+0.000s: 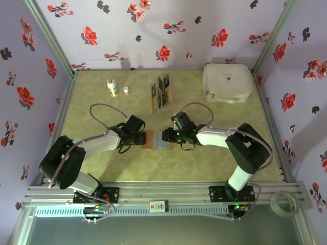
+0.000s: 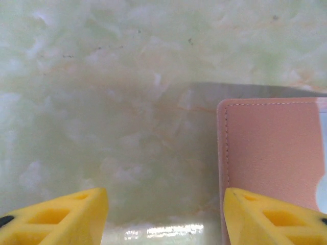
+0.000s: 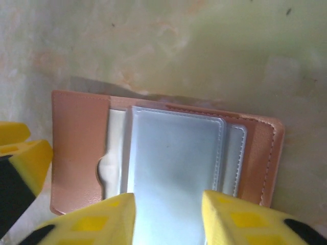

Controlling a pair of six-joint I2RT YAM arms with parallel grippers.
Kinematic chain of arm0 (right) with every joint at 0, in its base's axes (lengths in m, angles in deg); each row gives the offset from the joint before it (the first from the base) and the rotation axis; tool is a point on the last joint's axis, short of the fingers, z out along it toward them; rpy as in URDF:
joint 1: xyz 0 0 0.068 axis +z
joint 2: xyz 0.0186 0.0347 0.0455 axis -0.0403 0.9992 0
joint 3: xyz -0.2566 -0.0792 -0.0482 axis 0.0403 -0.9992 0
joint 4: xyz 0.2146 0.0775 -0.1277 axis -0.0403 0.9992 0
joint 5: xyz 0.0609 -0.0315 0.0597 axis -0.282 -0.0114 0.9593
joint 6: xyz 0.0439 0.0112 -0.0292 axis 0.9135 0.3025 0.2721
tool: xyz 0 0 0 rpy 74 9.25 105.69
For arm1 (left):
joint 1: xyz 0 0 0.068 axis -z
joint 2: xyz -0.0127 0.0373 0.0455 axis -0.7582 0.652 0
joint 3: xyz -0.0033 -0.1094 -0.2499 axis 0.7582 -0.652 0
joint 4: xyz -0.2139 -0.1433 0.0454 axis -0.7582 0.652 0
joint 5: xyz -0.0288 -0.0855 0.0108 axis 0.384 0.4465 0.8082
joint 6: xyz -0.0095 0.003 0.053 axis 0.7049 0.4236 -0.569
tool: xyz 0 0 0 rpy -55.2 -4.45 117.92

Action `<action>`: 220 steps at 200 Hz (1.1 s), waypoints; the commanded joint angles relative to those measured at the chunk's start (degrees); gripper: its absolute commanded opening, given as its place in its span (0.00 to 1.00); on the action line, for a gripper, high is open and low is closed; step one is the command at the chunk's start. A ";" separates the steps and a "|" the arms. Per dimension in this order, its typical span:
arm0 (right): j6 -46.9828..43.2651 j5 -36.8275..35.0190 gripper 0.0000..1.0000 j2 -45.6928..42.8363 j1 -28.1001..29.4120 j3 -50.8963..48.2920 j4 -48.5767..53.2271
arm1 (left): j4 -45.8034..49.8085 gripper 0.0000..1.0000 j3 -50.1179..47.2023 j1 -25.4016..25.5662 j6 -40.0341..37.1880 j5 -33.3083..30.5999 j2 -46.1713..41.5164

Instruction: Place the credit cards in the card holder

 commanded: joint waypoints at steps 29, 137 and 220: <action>-3.12 -0.22 0.28 -3.14 -0.24 5.97 6.88 | 1.28 0.64 3.99 0.27 1.93 2.75 -7.65; -3.46 0.96 0.13 -1.50 -3.82 3.43 5.47 | -10.18 0.57 3.60 1.68 7.88 13.07 -4.79; -3.74 2.08 0.15 0.82 -4.49 3.75 4.97 | -9.57 0.56 2.32 2.81 7.12 11.60 0.00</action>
